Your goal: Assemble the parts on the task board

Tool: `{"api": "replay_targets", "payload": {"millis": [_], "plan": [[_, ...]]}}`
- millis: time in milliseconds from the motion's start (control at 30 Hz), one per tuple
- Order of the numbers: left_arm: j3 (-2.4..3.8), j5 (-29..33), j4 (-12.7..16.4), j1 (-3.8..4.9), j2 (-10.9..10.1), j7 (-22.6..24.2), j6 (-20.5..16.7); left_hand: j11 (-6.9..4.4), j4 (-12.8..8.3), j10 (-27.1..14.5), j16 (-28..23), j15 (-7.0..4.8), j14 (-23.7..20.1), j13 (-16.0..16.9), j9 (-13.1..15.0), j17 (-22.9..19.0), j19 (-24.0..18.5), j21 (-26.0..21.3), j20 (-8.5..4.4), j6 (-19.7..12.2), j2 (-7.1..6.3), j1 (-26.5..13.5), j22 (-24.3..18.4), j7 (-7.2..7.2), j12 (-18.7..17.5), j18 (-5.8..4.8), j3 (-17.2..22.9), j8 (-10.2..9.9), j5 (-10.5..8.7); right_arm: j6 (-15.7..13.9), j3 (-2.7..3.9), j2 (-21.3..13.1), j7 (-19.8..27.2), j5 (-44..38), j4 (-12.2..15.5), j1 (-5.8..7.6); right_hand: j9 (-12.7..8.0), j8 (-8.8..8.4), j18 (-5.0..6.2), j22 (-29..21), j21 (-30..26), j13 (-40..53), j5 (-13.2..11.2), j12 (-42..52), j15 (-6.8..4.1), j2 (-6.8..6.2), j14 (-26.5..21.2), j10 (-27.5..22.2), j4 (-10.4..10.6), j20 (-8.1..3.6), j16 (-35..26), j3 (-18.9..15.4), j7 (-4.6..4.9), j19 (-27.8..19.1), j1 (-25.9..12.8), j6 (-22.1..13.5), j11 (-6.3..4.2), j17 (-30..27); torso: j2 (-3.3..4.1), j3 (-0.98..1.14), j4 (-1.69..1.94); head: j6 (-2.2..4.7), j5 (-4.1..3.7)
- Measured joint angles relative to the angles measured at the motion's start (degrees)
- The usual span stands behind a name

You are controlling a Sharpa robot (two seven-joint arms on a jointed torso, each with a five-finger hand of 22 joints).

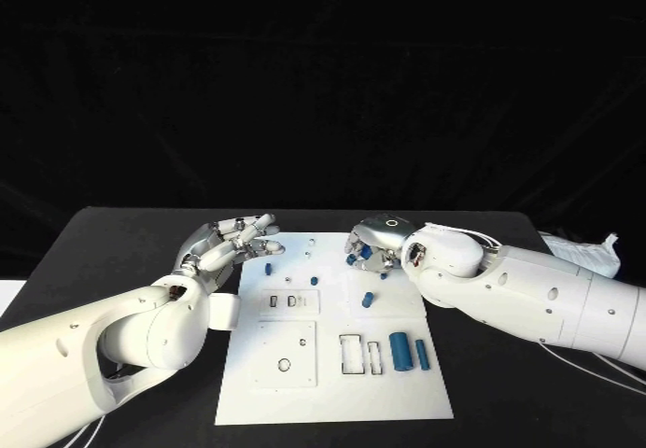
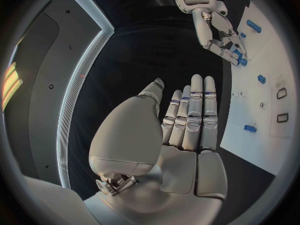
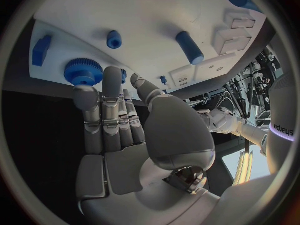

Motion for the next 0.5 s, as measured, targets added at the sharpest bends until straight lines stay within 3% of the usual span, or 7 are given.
{"api": "replay_targets", "payload": {"millis": [33, 67, 167, 367, 500], "plan": [[0.01, 0.03, -0.03, 0.01, 0.00, -0.05, 0.02, 0.00, 0.00, 0.00, 0.00, 0.00, 0.00, 0.00, 0.00, 0.00, 0.00, 0.00, 0.00, 0.00, 0.00, 0.00, 0.00, 0.00, 0.00, 0.00, 0.00, 0.00, 0.00, 0.11, 0.04, 0.10, -0.16, -0.24, -0.05, 0.01, 0.00, 0.00, -0.09, 1.50, 1.15, 0.00, 0.00, 0.00, 0.00, -0.24, 0.00, 0.00, 0.30, 0.05, 0.62, 0.31, 0.00, 0.59, 0.24, 0.00, 0.00, 0.37, 0.08, -0.02, 0.02, 0.01, -0.05], [0.01, 0.06, -0.06, 0.01, 0.00, -0.10, 0.05, 0.00, 0.00, 0.00, 0.00, 0.00, 0.00, 0.00, 0.00, 0.04, 0.00, 0.00, 0.00, 0.00, 0.00, 0.00, 0.00, 0.00, 0.00, 0.01, 0.00, 0.00, 0.00, 0.23, 0.06, 0.19, -0.30, -0.45, -0.10, 0.02, 0.01, 0.00, -0.94, 2.99, 2.28, 0.00, 0.00, 0.00, 0.00, -0.29, 0.00, 0.00, 0.58, 0.08, 1.65, 0.58, 0.00, 1.16, 0.29, 0.00, 0.00, 1.25, 0.18, -0.02, 0.06, 0.02, -0.12], [0.01, 0.14, -0.06, 0.01, 0.00, -0.23, 0.12, 0.00, 0.00, 0.00, 0.00, 0.00, 0.00, 0.00, 0.00, 0.06, 0.00, 0.00, 0.00, 0.00, 0.00, 0.00, 0.00, 0.00, 0.00, 0.00, 0.00, -0.09, 0.00, 0.47, 0.16, 0.38, -0.74, -1.16, -0.33, 0.14, 0.06, 0.00, -0.92, 6.64, 5.10, -0.01, -0.32, 0.00, 0.00, -0.65, 0.00, 0.00, 1.41, 0.10, 5.53, 1.41, -0.19, 2.15, 0.65, 0.19, 0.00, 4.86, 0.37, -0.05, 0.18, -0.09, -0.32], [0.01, 0.20, 0.04, 0.01, -0.08, -0.43, 0.24, 0.00, 0.00, 0.00, 0.00, 0.00, 0.00, -0.04, -0.04, 0.19, 0.00, 0.24, 0.00, 0.00, 0.00, 0.00, 0.04, 0.00, -0.24, 0.00, 0.00, -0.25, 0.00, 0.93, 0.27, 0.46, -1.53, -2.38, -0.68, 0.15, 0.12, 0.00, -0.92, 9.38, 7.37, -0.01, -1.34, 0.00, 0.00, -0.91, 0.00, 0.00, 2.60, 0.10, 8.98, 3.10, 0.10, 2.15, 0.91, 0.54, 0.00, 7.86, 0.71, -0.16, 0.32, -0.15, -0.64], [0.01, 0.22, 0.03, 0.02, -0.09, -0.51, 0.29, 0.00, 0.00, 0.00, 0.00, 0.00, 0.00, -0.06, -0.04, 0.19, 0.00, 0.30, 0.00, 0.00, 0.00, 0.00, 0.06, 0.00, -0.24, 0.00, 0.00, -0.25, 0.00, 1.05, 0.34, 0.54, -1.91, -2.92, -0.76, 0.19, 0.14, 0.00, -1.57, 10.29, 8.06, -0.01, -1.74, 0.00, 0.00, -1.21, 0.00, 0.03, 3.38, 0.10, 10.12, 3.89, 0.14, 2.15, 1.22, 0.90, 0.03, 8.82, 0.95, -0.22, 0.35, -0.03, -0.74]]}}
